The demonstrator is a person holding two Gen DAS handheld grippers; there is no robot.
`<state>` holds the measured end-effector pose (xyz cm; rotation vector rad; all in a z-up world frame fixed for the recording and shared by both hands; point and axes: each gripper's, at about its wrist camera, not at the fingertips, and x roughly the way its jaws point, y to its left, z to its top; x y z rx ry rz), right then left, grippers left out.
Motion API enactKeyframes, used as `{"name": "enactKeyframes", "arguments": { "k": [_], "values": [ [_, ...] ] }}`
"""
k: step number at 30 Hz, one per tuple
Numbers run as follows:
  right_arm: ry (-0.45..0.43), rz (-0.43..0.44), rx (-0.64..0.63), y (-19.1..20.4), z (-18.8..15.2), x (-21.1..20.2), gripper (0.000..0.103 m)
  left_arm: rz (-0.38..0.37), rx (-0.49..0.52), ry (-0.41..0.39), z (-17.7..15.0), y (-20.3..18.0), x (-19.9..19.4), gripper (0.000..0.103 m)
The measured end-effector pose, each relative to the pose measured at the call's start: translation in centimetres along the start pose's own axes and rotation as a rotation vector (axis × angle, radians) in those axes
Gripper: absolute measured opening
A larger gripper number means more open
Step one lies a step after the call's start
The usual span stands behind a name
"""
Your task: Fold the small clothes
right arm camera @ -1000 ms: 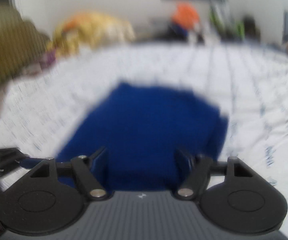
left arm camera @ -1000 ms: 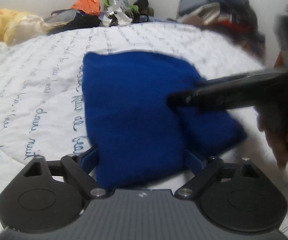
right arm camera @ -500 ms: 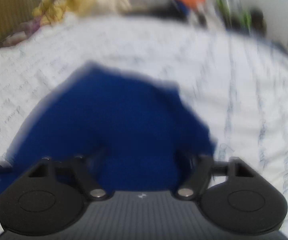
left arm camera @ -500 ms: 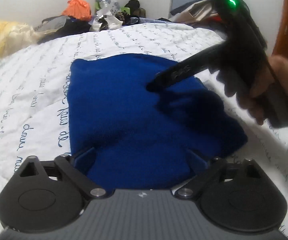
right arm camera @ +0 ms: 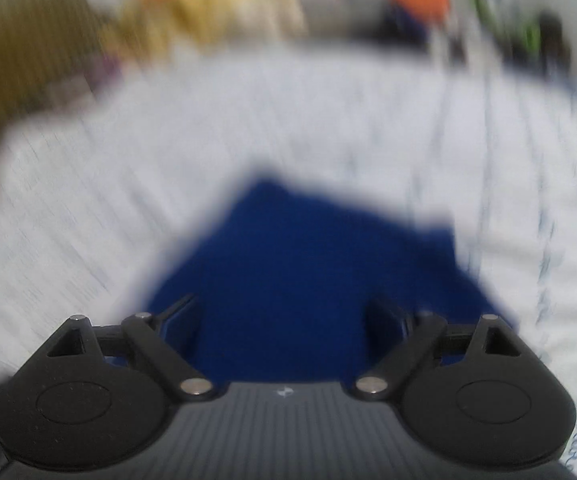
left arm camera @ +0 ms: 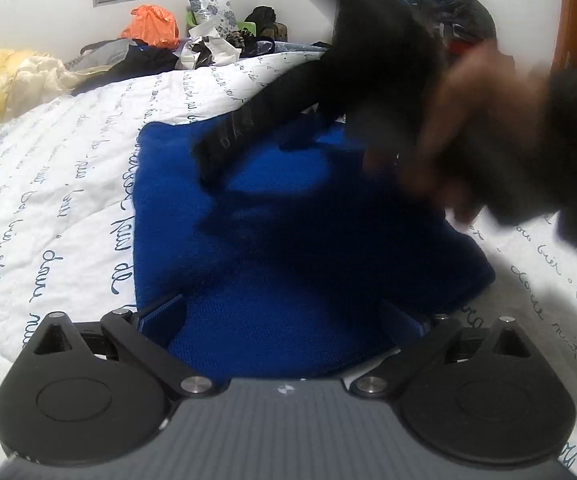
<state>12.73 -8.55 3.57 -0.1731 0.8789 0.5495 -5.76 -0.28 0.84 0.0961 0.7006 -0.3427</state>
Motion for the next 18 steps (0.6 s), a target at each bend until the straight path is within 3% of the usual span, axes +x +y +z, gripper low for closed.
{"name": "enactKeyframes", "arguments": {
  "k": [1,2,6,8,10,14,16,17,18],
  "values": [
    [-0.072,0.015,-0.035,-0.5,-0.9,0.2,0.100,-0.001,0.002,-0.003,0.0,0.1,0.0,0.101],
    [-0.090,0.033,-0.012,-1.0,-1.2,0.1,0.100,-0.001,0.003,-0.003,0.0,0.2,-0.1,0.101],
    [-0.069,-0.059,0.045,-0.8,-1.4,-2.9,0.100,0.000,-0.065,-0.016,-0.2,1.5,-2.1,0.093],
    [-0.150,0.018,0.129,-1.8,-3.3,-6.3,0.101,-0.023,-0.159,-0.028,-0.7,3.3,-3.4,0.095],
    [-0.194,0.084,0.251,-3.8,-6.0,-9.6,0.101,-0.072,-0.279,0.030,-1.3,5.3,-3.4,0.093],
    [-0.158,0.071,0.407,-6.6,-10.7,-12.5,0.098,-0.141,-0.378,0.065,-0.9,6.4,-3.1,0.086],
    [-0.100,0.101,0.446,-6.9,-12.4,-12.6,0.068,-0.185,-0.420,0.084,-0.3,7.0,-2.6,0.071],
    [-0.059,0.123,0.452,-6.8,-13.0,-12.1,0.041,-0.172,-0.418,0.091,-0.3,7.0,-2.5,0.050],
    [-0.022,0.134,0.446,-6.4,-13.5,-11.5,0.032,-0.139,-0.399,0.104,0.0,7.1,-2.2,0.020]
  ]
}}
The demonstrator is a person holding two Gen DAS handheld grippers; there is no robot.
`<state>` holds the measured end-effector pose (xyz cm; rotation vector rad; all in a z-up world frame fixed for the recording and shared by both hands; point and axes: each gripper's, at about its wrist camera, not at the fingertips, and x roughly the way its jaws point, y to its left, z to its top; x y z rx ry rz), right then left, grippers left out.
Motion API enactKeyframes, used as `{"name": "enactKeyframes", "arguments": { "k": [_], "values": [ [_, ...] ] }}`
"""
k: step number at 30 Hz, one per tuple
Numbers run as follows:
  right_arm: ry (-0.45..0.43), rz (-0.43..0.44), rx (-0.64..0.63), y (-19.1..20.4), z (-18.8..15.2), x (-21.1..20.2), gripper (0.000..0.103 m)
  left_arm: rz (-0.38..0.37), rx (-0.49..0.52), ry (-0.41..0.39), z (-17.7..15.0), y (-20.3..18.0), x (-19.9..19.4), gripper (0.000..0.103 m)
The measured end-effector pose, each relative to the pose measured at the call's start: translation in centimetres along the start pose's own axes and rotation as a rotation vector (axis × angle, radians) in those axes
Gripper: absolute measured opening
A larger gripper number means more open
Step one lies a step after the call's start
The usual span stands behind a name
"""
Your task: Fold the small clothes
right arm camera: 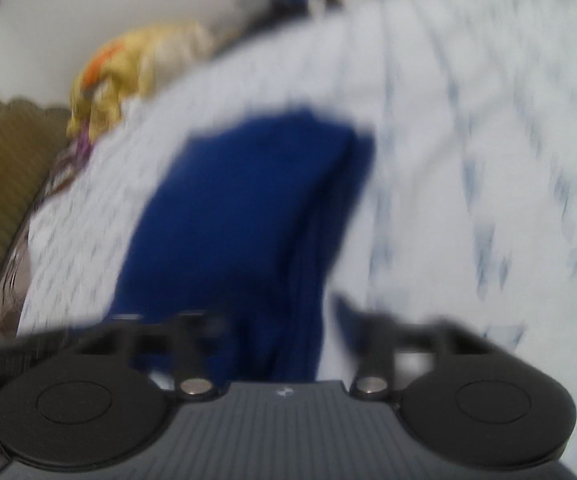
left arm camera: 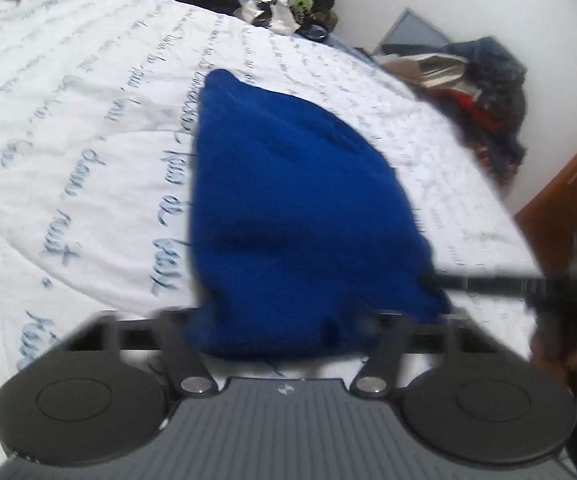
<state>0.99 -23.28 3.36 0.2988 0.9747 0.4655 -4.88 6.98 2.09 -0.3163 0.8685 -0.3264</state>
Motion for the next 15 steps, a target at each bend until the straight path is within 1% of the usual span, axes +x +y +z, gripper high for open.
{"name": "enactKeyframes", "arguments": {
  "k": [1,2,3,4,5,6,7,8,9,10,11,12,13,14,15],
  "values": [
    [-0.020,0.001,-0.032,0.4,-0.6,0.1,0.032,0.036,0.010,0.008,0.4,0.2,0.2,0.018],
    [-0.030,-0.005,-0.053,0.7,-0.8,0.3,0.031,0.030,-0.006,0.023,0.6,0.7,0.1,0.020],
    [-0.027,-0.012,-0.055,0.9,-0.7,0.4,0.031,0.029,-0.021,0.038,0.9,0.9,-0.1,0.019],
    [-0.019,-0.014,-0.057,1.1,-0.6,0.3,0.031,0.047,-0.009,0.033,1.2,0.9,-0.6,0.018],
    [-0.010,-0.009,-0.068,1.4,-0.6,0.4,0.028,0.072,0.029,0.013,1.3,0.6,-1.4,0.017],
    [-0.002,-0.008,-0.089,1.7,-0.9,0.4,0.028,0.079,0.064,0.003,1.2,0.4,-1.8,0.017],
    [-0.005,-0.013,-0.115,1.9,-1.2,0.3,0.028,0.086,0.088,0.006,0.9,0.2,-2.0,0.017],
    [-0.012,-0.014,-0.135,1.9,-1.4,0.2,0.028,0.098,0.110,0.024,0.5,0.2,-1.7,0.019],
    [-0.017,-0.007,-0.143,1.7,-1.5,0.1,0.028,0.122,0.132,0.032,-0.1,0.2,-1.5,0.030],
    [-0.020,-0.001,-0.136,1.5,-1.4,0.0,0.028,0.140,0.139,0.014,-0.4,0.2,-1.8,0.034],
    [-0.015,0.003,-0.126,1.2,-1.1,-0.1,0.028,0.151,0.144,-0.010,-0.6,0.0,-2.3,0.036],
    [-0.010,-0.004,-0.113,1.1,-0.6,-0.3,0.032,0.151,0.157,-0.038,-0.7,-0.5,-2.9,0.040],
    [-0.030,-0.019,-0.099,0.8,0.0,-0.8,0.034,0.135,0.179,-0.067,-0.6,-1.0,-3.4,0.043],
    [-0.074,-0.023,-0.091,0.9,0.7,-1.3,0.039,0.108,0.204,-0.093,-0.4,-1.6,-3.7,0.054],
    [-0.120,-0.017,-0.084,0.9,1.6,-1.8,0.047,0.085,0.232,-0.110,-0.2,-2.4,-3.6,0.069]
  ]
}}
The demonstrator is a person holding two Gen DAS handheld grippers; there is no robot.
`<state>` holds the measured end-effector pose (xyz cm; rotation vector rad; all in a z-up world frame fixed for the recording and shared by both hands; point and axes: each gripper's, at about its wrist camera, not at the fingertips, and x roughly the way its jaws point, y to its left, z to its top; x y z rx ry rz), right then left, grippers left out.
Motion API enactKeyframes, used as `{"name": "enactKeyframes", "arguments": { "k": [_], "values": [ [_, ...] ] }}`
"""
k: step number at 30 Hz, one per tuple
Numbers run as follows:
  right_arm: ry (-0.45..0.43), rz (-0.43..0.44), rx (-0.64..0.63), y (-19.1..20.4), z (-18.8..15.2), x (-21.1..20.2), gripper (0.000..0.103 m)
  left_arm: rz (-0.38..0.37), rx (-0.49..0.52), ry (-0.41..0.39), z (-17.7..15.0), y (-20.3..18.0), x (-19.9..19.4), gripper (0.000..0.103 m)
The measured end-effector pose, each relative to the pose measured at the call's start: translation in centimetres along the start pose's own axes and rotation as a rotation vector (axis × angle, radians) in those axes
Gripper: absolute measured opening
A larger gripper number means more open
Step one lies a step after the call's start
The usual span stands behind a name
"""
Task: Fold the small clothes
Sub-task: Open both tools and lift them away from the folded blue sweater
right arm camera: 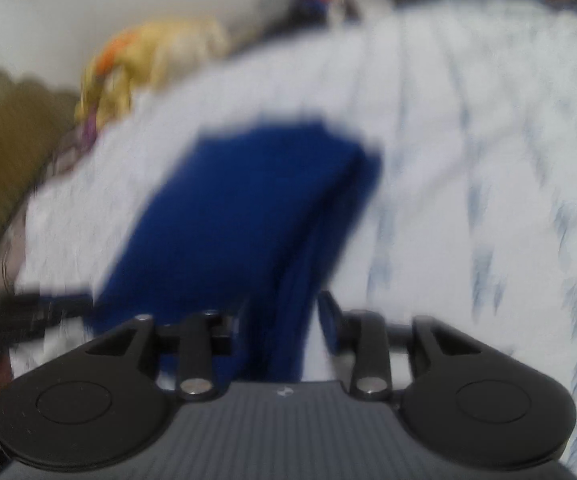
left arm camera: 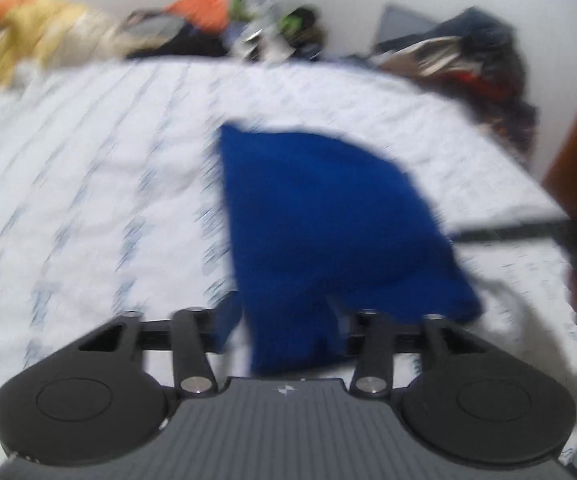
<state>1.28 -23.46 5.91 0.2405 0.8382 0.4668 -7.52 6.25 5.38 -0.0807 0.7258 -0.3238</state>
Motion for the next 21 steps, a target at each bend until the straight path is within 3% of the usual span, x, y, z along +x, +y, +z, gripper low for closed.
{"name": "enactKeyframes", "arguments": {
  "k": [2,3,5,7,8,10,12,14,15,17,19,21],
  "values": [
    [-0.055,-0.002,-0.004,0.4,2.4,0.7,0.060,-0.025,0.059,-0.011,0.7,-1.6,1.2,0.075],
    [-0.059,-0.003,-0.022,0.8,3.6,1.7,0.060,-0.033,0.087,0.000,0.8,-2.4,2.3,0.075],
    [-0.031,-0.035,-0.086,2.0,5.7,4.8,0.060,-0.029,0.135,0.060,0.7,-3.6,4.9,0.075],
    [0.055,-0.140,-0.208,2.9,6.3,8.9,0.058,-0.011,0.189,0.052,-0.2,-4.4,6.1,0.083],
    [0.059,-0.152,-0.258,2.7,6.1,10.3,0.068,-0.009,0.208,0.046,-0.6,-4.7,6.2,0.086],
    [0.034,-0.106,-0.256,1.4,6.8,10.7,0.070,-0.008,0.218,0.027,-1.1,-4.7,6.2,0.086],
    [0.096,-0.107,-0.236,1.4,8.3,10.8,0.070,-0.024,0.197,0.014,-1.3,-4.2,6.3,0.087],
    [0.124,-0.182,-0.265,2.9,9.2,10.4,0.070,-0.030,0.193,0.006,-1.4,-4.2,6.4,0.089],
    [0.079,-0.219,-0.278,4.0,9.4,9.6,0.072,-0.035,0.195,0.001,-1.5,-4.3,6.6,0.092],
    [0.009,-0.131,-0.297,6.2,9.6,8.1,0.073,-0.034,0.208,-0.004,-1.9,-4.7,6.5,0.097],
    [0.047,-0.014,-0.276,8.1,10.0,9.2,0.071,-0.033,0.221,0.000,-1.9,-4.9,6.8,0.100],
    [0.124,-0.021,-0.300,9.3,9.8,12.5,0.071,-0.038,0.221,0.003,-1.7,-4.9,6.9,0.100]
  ]
}}
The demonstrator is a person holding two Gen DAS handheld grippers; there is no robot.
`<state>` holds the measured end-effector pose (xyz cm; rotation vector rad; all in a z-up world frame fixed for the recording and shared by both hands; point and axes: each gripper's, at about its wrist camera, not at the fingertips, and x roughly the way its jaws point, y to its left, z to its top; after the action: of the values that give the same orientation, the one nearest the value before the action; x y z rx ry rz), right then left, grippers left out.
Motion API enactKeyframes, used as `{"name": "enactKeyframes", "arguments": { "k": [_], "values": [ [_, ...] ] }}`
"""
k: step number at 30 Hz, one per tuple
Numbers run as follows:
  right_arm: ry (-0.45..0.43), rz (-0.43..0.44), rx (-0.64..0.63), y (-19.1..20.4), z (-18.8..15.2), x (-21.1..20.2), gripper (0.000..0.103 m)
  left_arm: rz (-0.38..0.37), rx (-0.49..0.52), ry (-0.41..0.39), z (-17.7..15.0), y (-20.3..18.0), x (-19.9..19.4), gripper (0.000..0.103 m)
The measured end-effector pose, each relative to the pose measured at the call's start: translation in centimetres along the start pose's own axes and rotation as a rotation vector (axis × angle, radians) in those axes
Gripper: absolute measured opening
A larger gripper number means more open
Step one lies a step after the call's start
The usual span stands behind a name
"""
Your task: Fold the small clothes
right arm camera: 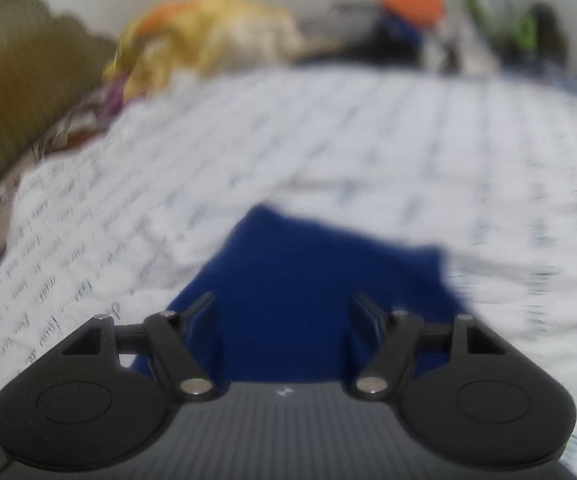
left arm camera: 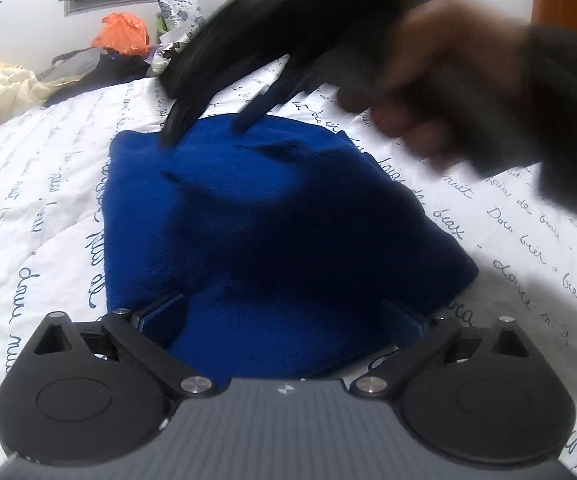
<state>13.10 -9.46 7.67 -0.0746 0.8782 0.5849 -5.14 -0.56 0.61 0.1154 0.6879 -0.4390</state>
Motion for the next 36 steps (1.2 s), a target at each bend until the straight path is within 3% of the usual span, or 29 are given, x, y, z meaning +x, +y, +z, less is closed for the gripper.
{"name": "enactKeyframes", "arguments": {
  "k": [1,2,3,5,7,9,12,14,17,19,21,25,31,36],
  "values": [
    [0.066,-0.036,-0.005,-0.2,0.0,2.6,0.073,-0.005,-0.004,-0.001,0.0,0.2,0.1,0.100],
    [-0.011,-0.044,-0.046,-0.3,-0.4,3.7,0.083,-0.007,0.001,-0.007,0.0,0.3,0.2,0.100],
    [-0.026,-0.067,-0.068,-0.2,-0.3,4.9,0.086,-0.005,0.011,-0.014,0.0,0.4,0.3,0.100],
    [0.010,-0.097,-0.065,0.1,0.6,6.4,0.087,-0.005,0.007,-0.016,-0.1,0.4,0.1,0.100],
    [0.021,-0.115,-0.074,0.4,0.7,6.5,0.087,0.011,-0.006,-0.023,-0.1,0.3,-0.7,0.090],
    [-0.027,-0.153,-0.044,0.3,-0.6,4.2,0.088,0.017,-0.030,-0.041,-0.5,0.5,-2.0,0.090],
    [-0.186,-0.122,0.041,-0.7,-5.4,-1.4,0.091,0.065,-0.084,-0.066,-1.6,1.1,-3.6,0.099],
    [-0.234,-0.141,0.100,-1.3,-9.8,-4.3,0.093,0.133,-0.112,-0.057,-2.6,1.1,-4.0,0.100],
    [-0.198,-0.233,0.212,-2.5,-16.0,-6.1,0.093,0.164,-0.137,0.003,-3.5,1.5,-3.6,0.100],
    [-0.156,-0.261,0.244,-2.6,-18.9,-6.2,0.094,0.173,-0.108,0.002,-3.7,1.0,-3.6,0.102],
    [-0.194,-0.301,0.200,-1.7,-20.8,-7.0,0.103,0.177,-0.096,0.006,-3.6,0.7,-3.5,0.103],
    [-0.170,-0.393,0.123,1.2,-20.9,-5.5,0.103,0.193,-0.108,0.015,-3.2,0.8,-2.9,0.103],
    [-0.182,-0.395,0.146,3.1,-19.1,-2.7,0.103,0.251,-0.151,0.011,-3.6,0.3,-3.2,0.103],
    [-0.191,-0.385,0.145,2.5,-22.3,-7.8,0.103,0.265,-0.169,0.049,-3.2,0.4,-3.4,0.103]
  ]
}}
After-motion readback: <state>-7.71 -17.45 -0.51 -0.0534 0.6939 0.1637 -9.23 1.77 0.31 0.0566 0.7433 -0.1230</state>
